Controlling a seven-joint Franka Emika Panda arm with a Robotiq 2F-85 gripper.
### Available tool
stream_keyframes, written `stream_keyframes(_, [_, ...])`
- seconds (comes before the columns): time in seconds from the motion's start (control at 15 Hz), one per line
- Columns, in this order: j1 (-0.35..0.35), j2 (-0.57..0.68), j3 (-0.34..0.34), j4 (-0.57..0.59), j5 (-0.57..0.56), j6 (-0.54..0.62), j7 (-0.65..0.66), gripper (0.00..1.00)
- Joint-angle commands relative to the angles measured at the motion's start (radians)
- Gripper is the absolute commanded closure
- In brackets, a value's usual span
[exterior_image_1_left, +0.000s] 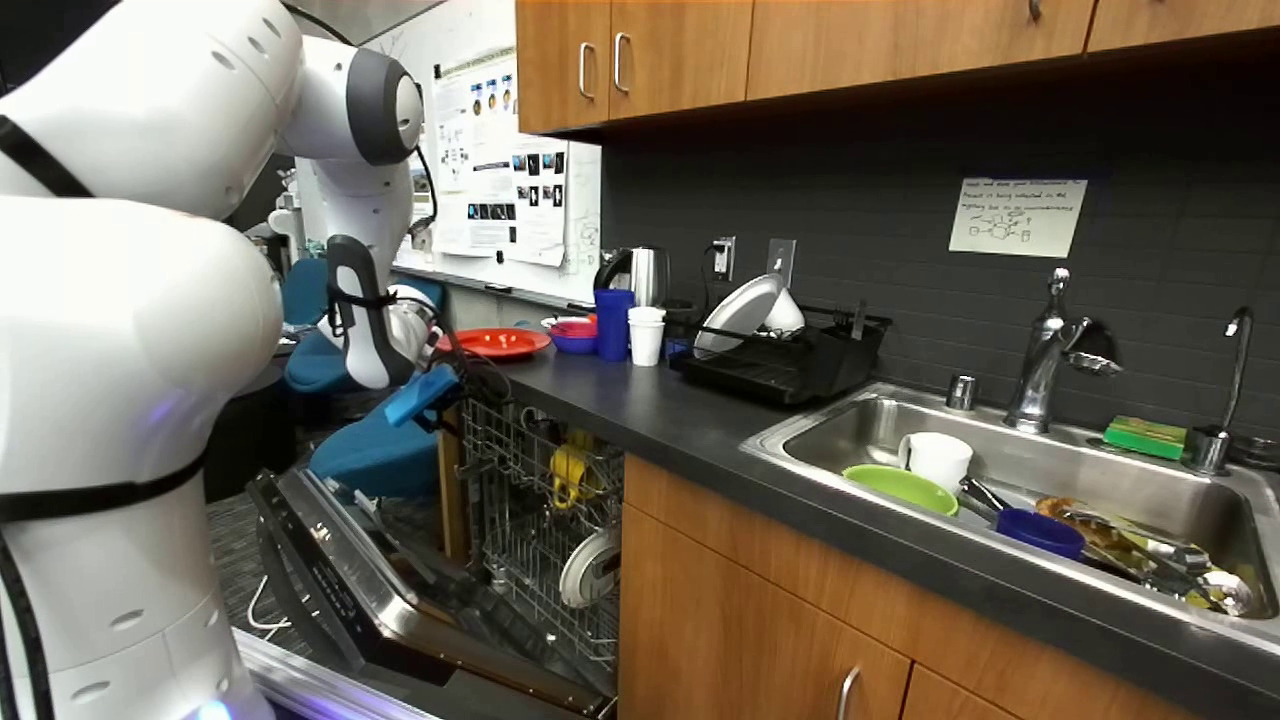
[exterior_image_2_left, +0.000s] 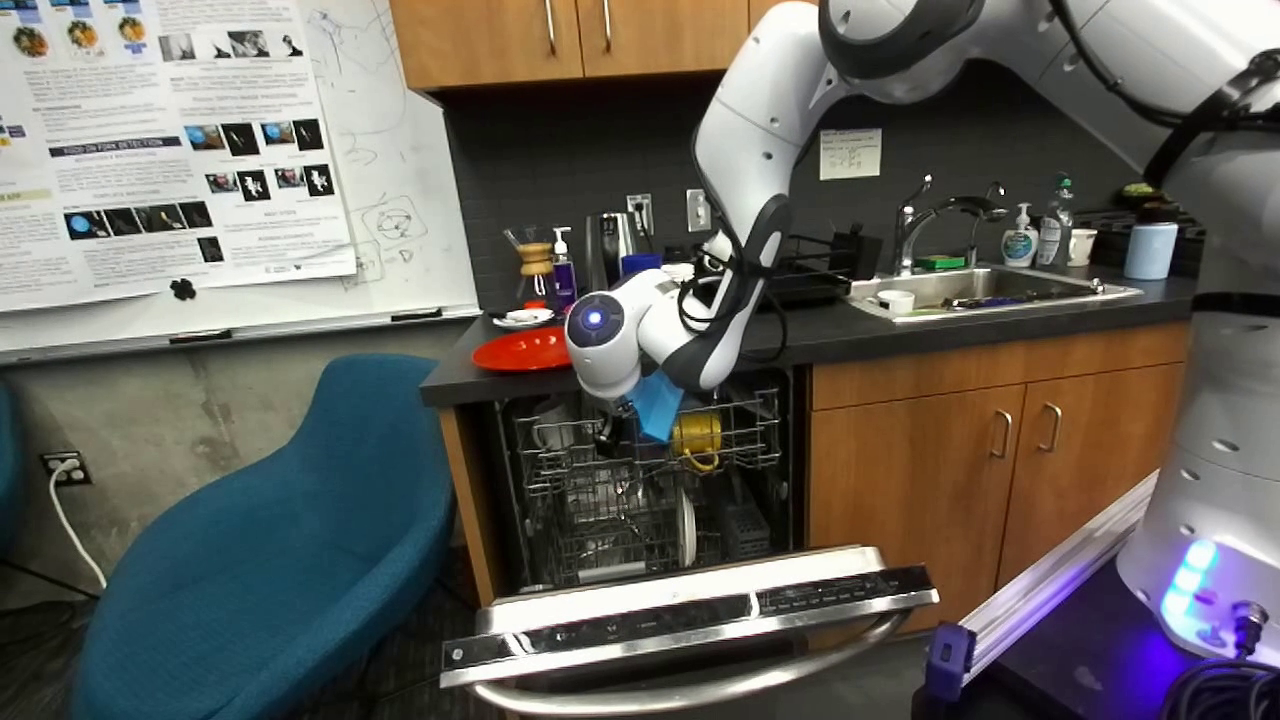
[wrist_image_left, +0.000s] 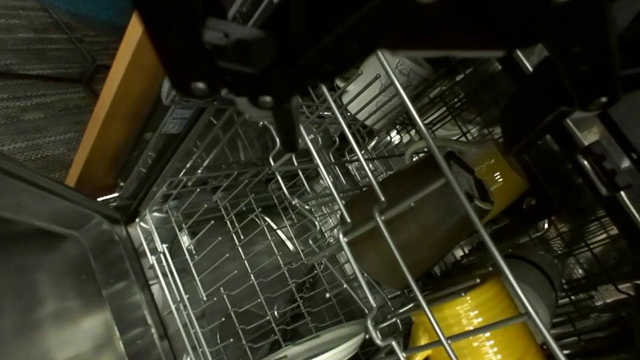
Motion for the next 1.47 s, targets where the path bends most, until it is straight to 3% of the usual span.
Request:
stream_keyframes(0.0, [0.013, 0.034, -0.016, 0.044, -0.042, -0.021, 0.031, 0.00])
stream_keyframes(0.6, [0.019, 0.086, -0.027, 0.102, -0.042, -0.052, 0.008, 0.00])
stream_keyframes(1.4, [0.016, 0.082, -0.033, 0.063, -0.192, -0.146, 0.078, 0.00])
